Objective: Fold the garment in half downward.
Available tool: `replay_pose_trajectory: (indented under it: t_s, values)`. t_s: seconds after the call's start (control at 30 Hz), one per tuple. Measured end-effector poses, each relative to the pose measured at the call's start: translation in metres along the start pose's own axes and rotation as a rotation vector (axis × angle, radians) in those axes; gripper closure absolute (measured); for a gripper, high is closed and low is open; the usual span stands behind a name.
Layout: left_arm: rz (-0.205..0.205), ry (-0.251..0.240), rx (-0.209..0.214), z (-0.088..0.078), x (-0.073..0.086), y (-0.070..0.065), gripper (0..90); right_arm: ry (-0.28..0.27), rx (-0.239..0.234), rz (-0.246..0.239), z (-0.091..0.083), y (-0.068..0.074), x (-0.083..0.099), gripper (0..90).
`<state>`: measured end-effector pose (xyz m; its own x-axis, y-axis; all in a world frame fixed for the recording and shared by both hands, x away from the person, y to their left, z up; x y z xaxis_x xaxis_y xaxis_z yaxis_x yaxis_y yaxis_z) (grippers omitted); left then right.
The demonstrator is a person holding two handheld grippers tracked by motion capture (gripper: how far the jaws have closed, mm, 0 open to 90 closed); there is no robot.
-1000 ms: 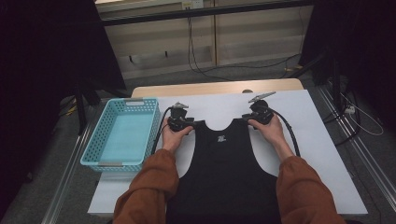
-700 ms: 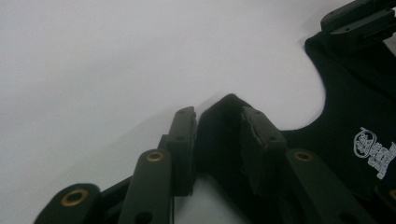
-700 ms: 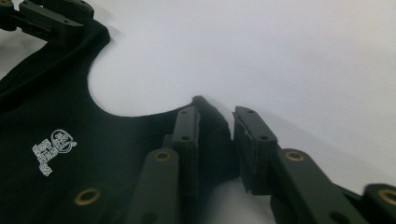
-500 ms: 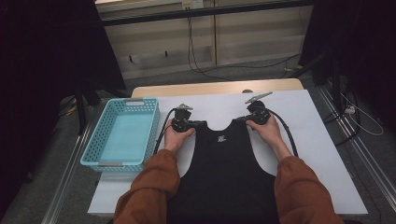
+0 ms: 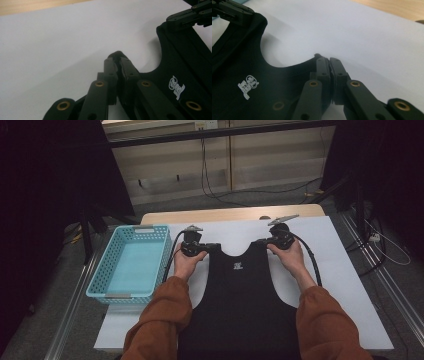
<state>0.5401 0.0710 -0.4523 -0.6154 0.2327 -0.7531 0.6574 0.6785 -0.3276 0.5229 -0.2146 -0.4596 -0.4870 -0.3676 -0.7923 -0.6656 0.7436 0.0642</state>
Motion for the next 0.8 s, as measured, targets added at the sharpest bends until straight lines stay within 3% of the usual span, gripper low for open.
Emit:
replay_pose_trajectory:
  t_s: [0.47,0.8]
  values:
    - [0.036,-0.058,0.018,-0.018,-0.022,-0.014,84.8,-0.111,0.026,-0.002,-0.03,0.002,-0.019,88.1]
    - [0.05,-0.085,0.034,-0.027,-0.035,-0.02,84.9,-0.135,0.043,-0.022,-0.042,0.004,-0.031,88.6]
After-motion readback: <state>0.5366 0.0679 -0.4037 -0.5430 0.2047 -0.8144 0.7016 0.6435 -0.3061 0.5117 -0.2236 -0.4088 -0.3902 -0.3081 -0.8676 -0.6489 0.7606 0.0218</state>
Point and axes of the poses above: each handheld gripper's, and its own axes: z roughly forward along the jaws, x roughly out of its underside, y roughly to its left, the point moved 3 cm from there along z, roughly forward along the jaws, and after that the axes turned 7 degrees about -z, right-handed, at the moved point
